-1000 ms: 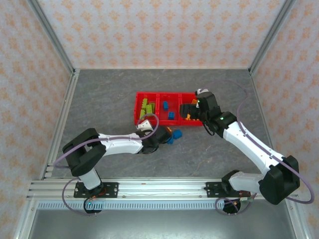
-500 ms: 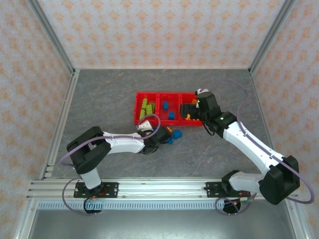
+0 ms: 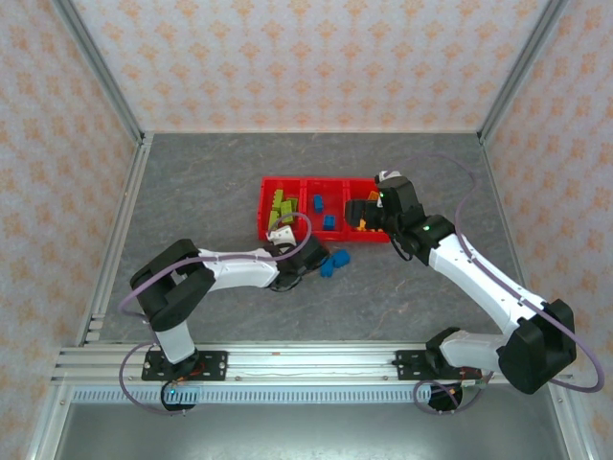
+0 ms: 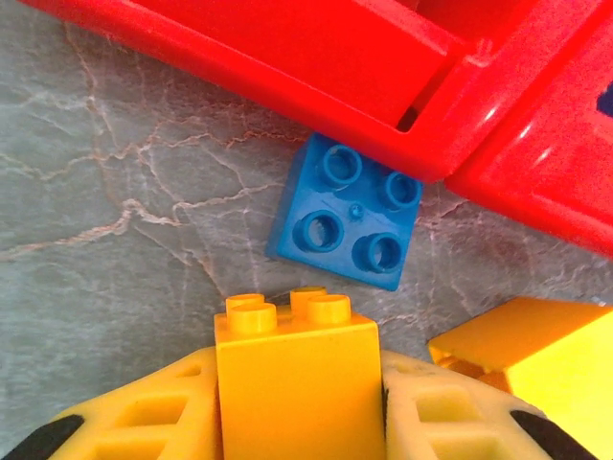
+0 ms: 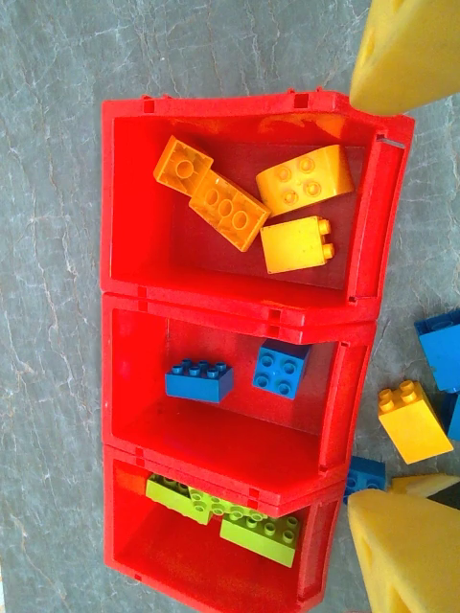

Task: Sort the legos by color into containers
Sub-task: Pick up the lego from the center of the table, then place the lego in the container.

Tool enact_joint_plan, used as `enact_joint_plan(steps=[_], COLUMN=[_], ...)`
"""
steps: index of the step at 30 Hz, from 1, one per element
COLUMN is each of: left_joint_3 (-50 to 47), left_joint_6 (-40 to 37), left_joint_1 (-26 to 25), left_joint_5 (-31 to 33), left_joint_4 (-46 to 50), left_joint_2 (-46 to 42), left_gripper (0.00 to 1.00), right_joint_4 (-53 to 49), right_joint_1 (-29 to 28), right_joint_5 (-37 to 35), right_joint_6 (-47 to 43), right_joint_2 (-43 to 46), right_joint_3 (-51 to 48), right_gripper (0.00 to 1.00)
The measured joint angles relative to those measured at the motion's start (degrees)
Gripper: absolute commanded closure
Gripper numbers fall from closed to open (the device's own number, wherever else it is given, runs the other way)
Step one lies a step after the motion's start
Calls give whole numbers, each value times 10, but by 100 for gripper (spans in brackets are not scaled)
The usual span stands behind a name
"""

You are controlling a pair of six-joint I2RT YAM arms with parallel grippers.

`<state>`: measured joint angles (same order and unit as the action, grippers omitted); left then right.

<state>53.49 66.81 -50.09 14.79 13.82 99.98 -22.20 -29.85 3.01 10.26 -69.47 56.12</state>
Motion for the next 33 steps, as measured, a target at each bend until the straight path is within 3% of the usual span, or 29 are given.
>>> enact_joint_plan(steps=[9, 16, 21, 26, 33], left_joint_3=[23, 153, 283, 443, 591], left_joint_6=[-91, -163, -223, -297, -362], left_joint_1=[0, 12, 34, 45, 54], left_joint_5=[7, 21, 20, 8, -37], left_joint_4=[85, 111, 112, 122, 128], left_joint_2=[-88, -97, -26, 106, 266], left_gripper=[73, 72, 72, 72, 72], right_joint_4=[0, 0, 16, 43, 47], right_joint_1=[0, 0, 3, 9, 11], right_joint_5=[-7, -44, -97, -147, -200], right_joint_6=[8, 27, 45, 58, 61], right_joint_2=[0, 24, 98, 185, 230], right_joint_3=[0, 0, -3, -24, -35], right_gripper=[0, 0, 0, 0, 0])
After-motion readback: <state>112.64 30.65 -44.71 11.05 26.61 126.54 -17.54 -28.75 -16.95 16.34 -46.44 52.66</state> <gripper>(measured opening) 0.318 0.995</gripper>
